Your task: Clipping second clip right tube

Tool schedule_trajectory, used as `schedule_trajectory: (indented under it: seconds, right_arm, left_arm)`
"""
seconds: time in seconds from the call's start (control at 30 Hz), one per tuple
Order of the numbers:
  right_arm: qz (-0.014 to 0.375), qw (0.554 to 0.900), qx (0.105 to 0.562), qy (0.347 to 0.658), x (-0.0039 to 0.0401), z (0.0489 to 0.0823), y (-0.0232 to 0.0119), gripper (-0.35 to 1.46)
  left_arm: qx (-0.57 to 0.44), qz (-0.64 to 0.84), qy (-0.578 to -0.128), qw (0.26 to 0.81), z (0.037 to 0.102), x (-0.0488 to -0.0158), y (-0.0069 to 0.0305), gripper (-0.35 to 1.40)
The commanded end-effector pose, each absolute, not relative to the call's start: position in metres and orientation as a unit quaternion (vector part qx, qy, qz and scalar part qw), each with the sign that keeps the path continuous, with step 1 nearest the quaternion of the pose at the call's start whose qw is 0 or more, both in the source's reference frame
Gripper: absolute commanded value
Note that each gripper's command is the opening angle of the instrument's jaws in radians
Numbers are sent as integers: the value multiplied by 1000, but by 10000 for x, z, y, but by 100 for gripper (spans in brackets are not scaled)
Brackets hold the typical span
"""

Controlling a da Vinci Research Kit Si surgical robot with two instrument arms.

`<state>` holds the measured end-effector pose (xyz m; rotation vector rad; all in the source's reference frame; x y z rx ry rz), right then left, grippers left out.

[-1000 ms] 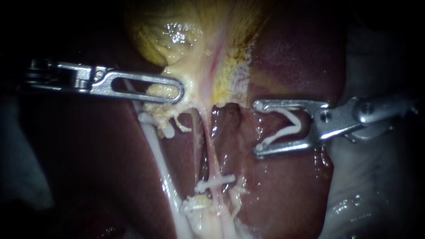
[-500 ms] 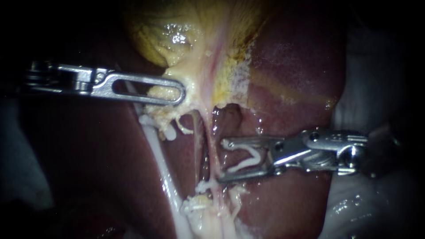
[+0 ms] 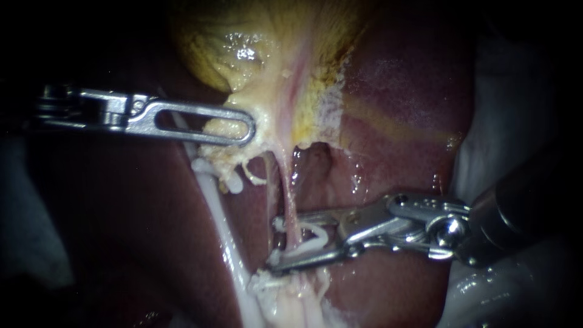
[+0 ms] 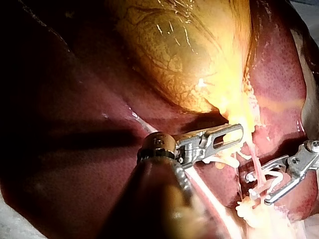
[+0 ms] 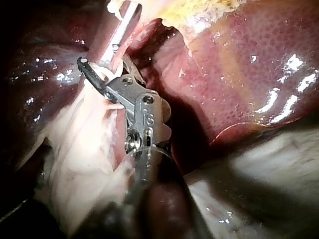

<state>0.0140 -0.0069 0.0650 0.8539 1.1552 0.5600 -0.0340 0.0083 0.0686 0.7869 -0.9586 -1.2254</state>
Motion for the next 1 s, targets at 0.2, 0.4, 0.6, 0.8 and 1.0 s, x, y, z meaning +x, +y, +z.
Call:
schedule_trajectory:
  seconds: [0.2,0.4,0.6,0.8,1.0]
  right_arm:
    - [255,716,390,519,134,650,-68,-8]
    - [272,711,399,511,132,651,-67,-35]
    - [276,712,393,512,126,653,-66,-35]
    - [275,712,394,512,124,653,-66,-35]
    - [276,713,393,512,123,653,-66,-35]
  left_arm:
    - [345,-538,-421,644,686,-340,83,-35]
    - [345,-538,-421,644,687,-340,83,-35]
    - [345,-538,-421,644,687,-340,83,-35]
    - [346,-538,-421,644,688,-340,84,-35]
    - [346,-538,-421,644,689,-340,85,-35]
